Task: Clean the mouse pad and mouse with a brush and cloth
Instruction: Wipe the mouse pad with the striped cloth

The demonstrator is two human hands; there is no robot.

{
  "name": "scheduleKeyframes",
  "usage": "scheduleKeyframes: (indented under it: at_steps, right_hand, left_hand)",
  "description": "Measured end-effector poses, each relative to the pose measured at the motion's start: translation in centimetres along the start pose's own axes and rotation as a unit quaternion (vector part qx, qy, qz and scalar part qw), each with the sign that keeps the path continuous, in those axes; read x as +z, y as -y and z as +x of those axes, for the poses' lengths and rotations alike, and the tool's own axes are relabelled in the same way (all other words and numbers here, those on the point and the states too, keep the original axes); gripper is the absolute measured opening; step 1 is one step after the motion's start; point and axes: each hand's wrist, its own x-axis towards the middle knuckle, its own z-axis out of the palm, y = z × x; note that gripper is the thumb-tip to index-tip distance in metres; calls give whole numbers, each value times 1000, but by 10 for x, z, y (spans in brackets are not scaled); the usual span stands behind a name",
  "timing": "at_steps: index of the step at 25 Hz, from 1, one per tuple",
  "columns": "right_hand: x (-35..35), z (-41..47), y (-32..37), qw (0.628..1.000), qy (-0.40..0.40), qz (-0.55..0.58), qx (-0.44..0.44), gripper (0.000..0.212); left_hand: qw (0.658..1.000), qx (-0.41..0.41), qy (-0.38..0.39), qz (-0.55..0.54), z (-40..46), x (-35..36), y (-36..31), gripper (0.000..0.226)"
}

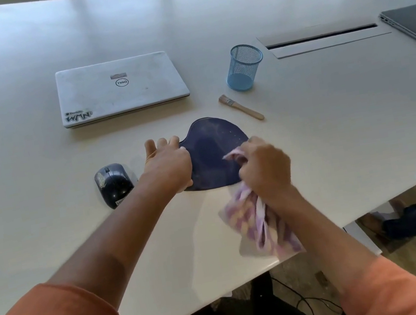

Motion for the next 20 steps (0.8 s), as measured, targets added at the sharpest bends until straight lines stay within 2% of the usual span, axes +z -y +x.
scheduleKeyframes:
  at_steps: [1,2,5,6,9,10,14,15,18,19,20]
  right_hand:
    - [1,7,-2,999,-7,-18,30,11]
    - [4,4,1,999,-14,-31,24,14]
    - [11,-37,14,994,27,-8,-101,18]
    - [8,-35,10,993,29,6,-117,19]
    - [1,5,0,1000,-6,3,-1,15]
    - [5,4,3,1000,-13,-14,2,14]
    - [9,-41,13,989,39,-19,-139,18]
    - [5,-32,6,991,34,-14,-132,19]
    - [5,8,-3,999,-7,-26,24,20]
    - [9,6,7,999,-6,-44,22,20]
    - [16,-6,19,999,14,-49,-19,20]
  left_hand:
    - [1000,-1,1,-2,0,0,0,34]
    - [1000,-1,0,-4,-1,1,-1,35]
    - [1000,1,-6,-6,-2,1,0,36]
    - [1000,1,-6,-5,-2,0,1,36]
    - [1000,1,-5,-8,-3,-1,0,35]
    - [1000,0,-5,-9,-3,-1,0,34]
    - [1000,-1,-10,-10,-3,1,0,37]
    - [1000,0,-7,-10,-3,1,1,37]
    - [1000,0,-7,-14,-2,2,1,36]
    - [1000,0,-8,-16,-2,2,1,36]
    - [1000,0,-9,-17,-2,3,1,36]
